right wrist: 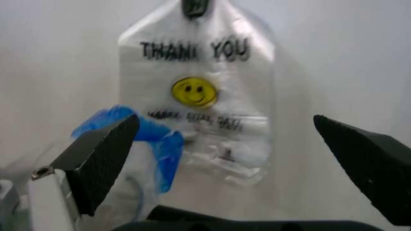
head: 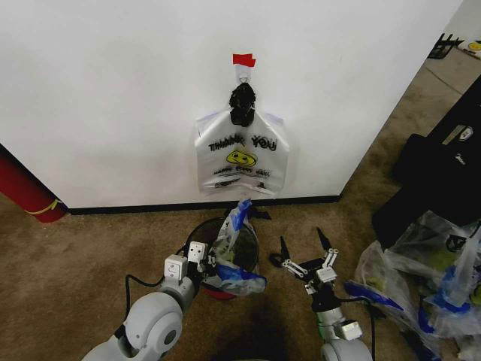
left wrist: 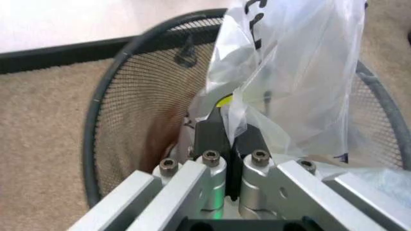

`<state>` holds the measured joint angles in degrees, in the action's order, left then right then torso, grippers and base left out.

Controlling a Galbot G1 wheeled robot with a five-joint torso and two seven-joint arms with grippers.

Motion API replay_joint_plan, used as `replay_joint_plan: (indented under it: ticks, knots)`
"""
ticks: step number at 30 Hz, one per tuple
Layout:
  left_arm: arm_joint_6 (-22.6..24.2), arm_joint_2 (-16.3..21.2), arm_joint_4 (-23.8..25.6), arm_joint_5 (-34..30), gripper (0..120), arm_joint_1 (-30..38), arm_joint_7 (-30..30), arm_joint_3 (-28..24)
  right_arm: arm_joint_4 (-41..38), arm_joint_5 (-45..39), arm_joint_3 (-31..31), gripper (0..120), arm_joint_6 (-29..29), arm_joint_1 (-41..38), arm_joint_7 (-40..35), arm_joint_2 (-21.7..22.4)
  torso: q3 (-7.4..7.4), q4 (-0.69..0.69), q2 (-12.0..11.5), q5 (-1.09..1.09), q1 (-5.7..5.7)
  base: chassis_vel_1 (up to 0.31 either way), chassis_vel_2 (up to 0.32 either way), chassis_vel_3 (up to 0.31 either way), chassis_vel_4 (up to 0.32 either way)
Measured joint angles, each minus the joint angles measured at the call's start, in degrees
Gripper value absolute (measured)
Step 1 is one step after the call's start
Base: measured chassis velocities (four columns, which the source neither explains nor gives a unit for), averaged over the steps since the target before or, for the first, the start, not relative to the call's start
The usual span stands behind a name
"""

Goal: Pick up the garbage bag from the wall and place it over the trash bin.

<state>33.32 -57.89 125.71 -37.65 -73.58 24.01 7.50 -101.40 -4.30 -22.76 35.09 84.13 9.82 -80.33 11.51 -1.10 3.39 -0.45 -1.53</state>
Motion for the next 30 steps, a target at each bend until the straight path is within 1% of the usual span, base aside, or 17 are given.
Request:
replay_joint_plan:
  ticks: [2,5,7,8,9,12,14,16,18,20,24,30]
  knots:
    - [-0.10,0.25,0.09,0.38,0,-0.18,0.06,0.33,-0.14,0.08,0.87,100,-2.06,-0.98,0.19,1.01,0.00,-0.01,0.00,-0.01,0.00,0.000,0.000,0.000,0.000]
    - [-0.49,0.41,-0.24,0.68,0,-0.23,0.12,0.53,-0.74,-1.76,2.64,100,-7.26,-2.72,0.62,3.15,0.00,0.01,0.00,0.00,0.00,0.000,0.000,0.000,0.000]
    - [-0.62,0.54,-0.61,0.68,0,0.12,0.02,0.43,-1.63,-5.11,3.27,100,-12.64,-3.34,1.74,4.45,0.00,-0.01,0.00,-0.01,0.00,0.000,0.000,0.000,0.000]
    - [-0.62,0.54,-0.61,0.68,0,0.12,0.02,0.43,-1.63,-5.11,3.27,100,-12.64,-3.34,1.74,4.45,0.00,-0.01,0.00,-0.01,0.00,0.000,0.000,0.000,0.000]
    - [-0.67,0.58,-0.69,0.66,0,0.27,-0.07,0.39,-1.88,-6.41,3.50,100,-14.80,-3.67,2.12,4.84,0.00,-0.02,0.00,-0.01,0.00,0.000,0.000,0.000,0.000]
    - [-0.84,0.78,-0.71,0.53,0,0.45,-0.20,0.56,-2.39,-10.27,3.68,100,-20.94,-4.90,4.64,5.56,0.00,0.01,0.00,-0.01,0.00,0.000,0.000,0.000,0.000]
    - [-0.98,1.06,-0.76,0.47,0,0.68,-0.28,0.60,-2.64,-11.20,3.23,100,-23.95,-5.37,6.15,5.71,0.00,0.00,0.00,0.00,0.00,0.000,0.000,0.000,0.000]
    - [-1.03,1.15,-0.83,0.45,0,0.78,-0.30,0.61,-2.65,-11.31,3.13,100,-24.53,-5.48,6.42,5.76,0.00,0.00,0.00,-0.01,0.00,0.000,0.000,0.000,0.000]
    - [-1.20,1.45,-0.90,0.42,0,0.68,-0.38,1.37,-2.94,-11.98,3.23,100,-27.61,-6.39,8.19,6.34,0.00,-0.03,0.00,0.00,0.00,0.000,0.000,0.000,0.000]
    - [-1.28,1.38,-0.72,0.43,0,0.25,-0.33,2.25,-3.48,-12.99,3.80,100,-30.26,-7.37,9.63,7.03,0.00,0.00,0.00,-0.01,0.00,0.000,0.000,0.000,0.000]
    - [-1.32,0.97,0.01,0.48,0,-0.34,-0.18,3.71,-3.53,-13.86,4.98,100,-31.99,-8.78,10.99,8.12,0.00,0.00,0.00,0.00,0.00,0.000,0.000,0.000,0.000]
    - [-1.29,0.81,0.95,0.67,0,-1.31,-0.02,5.65,-2.43,-14.51,7.25,100,-32.26,-10.37,12.02,9.57,0.00,-0.01,0.00,-0.01,0.00,0.000,0.000,0.000,0.000]
